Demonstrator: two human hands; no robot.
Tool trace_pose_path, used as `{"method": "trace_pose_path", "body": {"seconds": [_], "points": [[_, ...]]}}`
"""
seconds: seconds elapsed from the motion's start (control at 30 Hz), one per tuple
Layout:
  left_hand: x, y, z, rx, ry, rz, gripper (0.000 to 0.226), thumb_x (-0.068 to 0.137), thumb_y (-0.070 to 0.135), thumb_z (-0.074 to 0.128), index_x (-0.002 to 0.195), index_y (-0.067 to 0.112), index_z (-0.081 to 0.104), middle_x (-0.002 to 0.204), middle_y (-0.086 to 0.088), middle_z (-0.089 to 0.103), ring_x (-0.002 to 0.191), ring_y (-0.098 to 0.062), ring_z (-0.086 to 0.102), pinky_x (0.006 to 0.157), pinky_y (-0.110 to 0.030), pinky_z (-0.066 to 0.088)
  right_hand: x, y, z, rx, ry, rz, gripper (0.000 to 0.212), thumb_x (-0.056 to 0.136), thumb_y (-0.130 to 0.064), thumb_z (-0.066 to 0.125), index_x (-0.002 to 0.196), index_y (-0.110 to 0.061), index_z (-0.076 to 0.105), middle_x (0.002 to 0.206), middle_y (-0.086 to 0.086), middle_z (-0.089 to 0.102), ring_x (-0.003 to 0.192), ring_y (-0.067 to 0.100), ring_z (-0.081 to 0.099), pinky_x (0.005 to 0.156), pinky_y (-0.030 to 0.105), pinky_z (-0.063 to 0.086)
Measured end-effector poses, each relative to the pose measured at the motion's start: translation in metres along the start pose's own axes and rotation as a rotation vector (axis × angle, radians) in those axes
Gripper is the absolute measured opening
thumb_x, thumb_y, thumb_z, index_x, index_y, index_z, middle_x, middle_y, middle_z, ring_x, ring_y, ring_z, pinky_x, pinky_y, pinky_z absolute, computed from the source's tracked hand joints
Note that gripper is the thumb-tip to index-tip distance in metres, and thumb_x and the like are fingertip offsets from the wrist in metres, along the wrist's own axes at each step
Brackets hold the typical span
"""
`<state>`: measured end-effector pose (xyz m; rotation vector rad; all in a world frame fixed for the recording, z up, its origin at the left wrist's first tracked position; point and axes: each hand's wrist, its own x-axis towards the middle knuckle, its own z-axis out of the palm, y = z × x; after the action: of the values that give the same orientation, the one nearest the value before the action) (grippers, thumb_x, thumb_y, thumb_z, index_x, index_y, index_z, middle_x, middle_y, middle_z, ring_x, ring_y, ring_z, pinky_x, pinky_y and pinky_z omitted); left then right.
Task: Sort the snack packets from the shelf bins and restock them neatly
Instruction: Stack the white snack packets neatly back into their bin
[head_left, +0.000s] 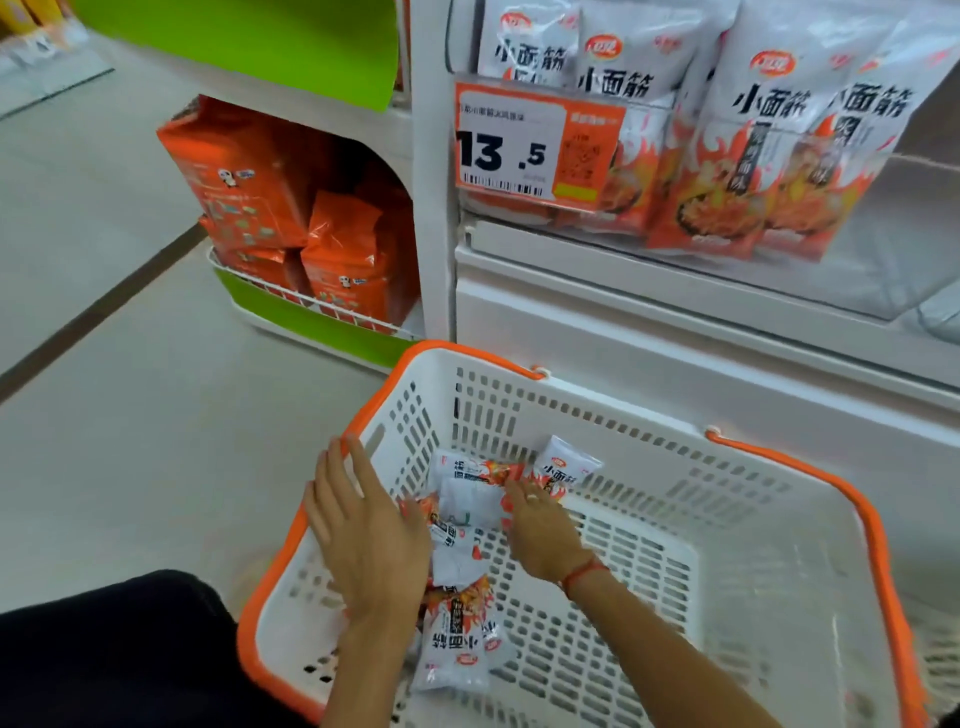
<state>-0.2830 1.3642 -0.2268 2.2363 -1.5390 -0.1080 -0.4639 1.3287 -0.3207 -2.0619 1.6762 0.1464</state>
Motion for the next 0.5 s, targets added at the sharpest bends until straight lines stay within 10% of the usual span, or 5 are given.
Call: {"method": "trace_pose_path", "body": {"seconds": [0.17,0.3,0.4,0.5], "points": [[0.0,0.002,-0.001,-0.095,0.063,-0.025,0.078,0.08,0.023,0.073,0.146,0.006,0.033,0.151,-0.017,0.032,0.141,-0.032,0.024,0.119,-0.041,0.006,0.0,0.004,-0.004,-0.043,0.232,-0.031,0.017,0.09,-0.021,0.057,0.097,-0.011,0.069,0.103,0.009,0.067,0.108,0.029,0.053,0.091,0.036,0.039],[-0.008,0.028,-0.016,-0.494,0.186,-0.128,0.039,0.091,0.054,0.05,0.107,0.02,0.064,0.121,-0.002,0.062,0.111,-0.021,0.055,0.091,-0.035,0.047,-0.022,0.007,-0.019,0.434,0.331,0.072,0.016,0.095,-0.023,0.057,0.089,-0.011,0.065,0.076,-0.001,0.063,0.067,0.014,0.054,0.059,0.024,0.035],[-0.011,0.052,-0.028,-0.616,-0.232,-0.293,0.052,0.084,0.075,0.033,0.08,0.031,0.061,0.09,0.007,0.067,0.077,-0.008,0.058,0.067,-0.026,0.042,-0.044,-0.006,-0.043,0.696,0.541,0.101,0.014,0.092,-0.032,0.063,0.097,-0.021,0.07,0.076,-0.009,0.066,0.065,0.007,0.06,0.059,0.023,0.047],[-0.004,0.056,-0.021,-0.831,-0.558,-0.391,0.051,0.076,0.079,0.049,0.088,0.032,0.064,0.083,0.012,0.067,0.083,-0.01,0.065,0.081,-0.036,0.053,-0.062,-0.028,-0.063,0.758,0.559,-0.019,0.018,0.088,-0.035,0.068,0.103,-0.026,0.072,0.088,-0.013,0.07,0.078,0.004,0.063,0.068,0.021,0.051]]}}
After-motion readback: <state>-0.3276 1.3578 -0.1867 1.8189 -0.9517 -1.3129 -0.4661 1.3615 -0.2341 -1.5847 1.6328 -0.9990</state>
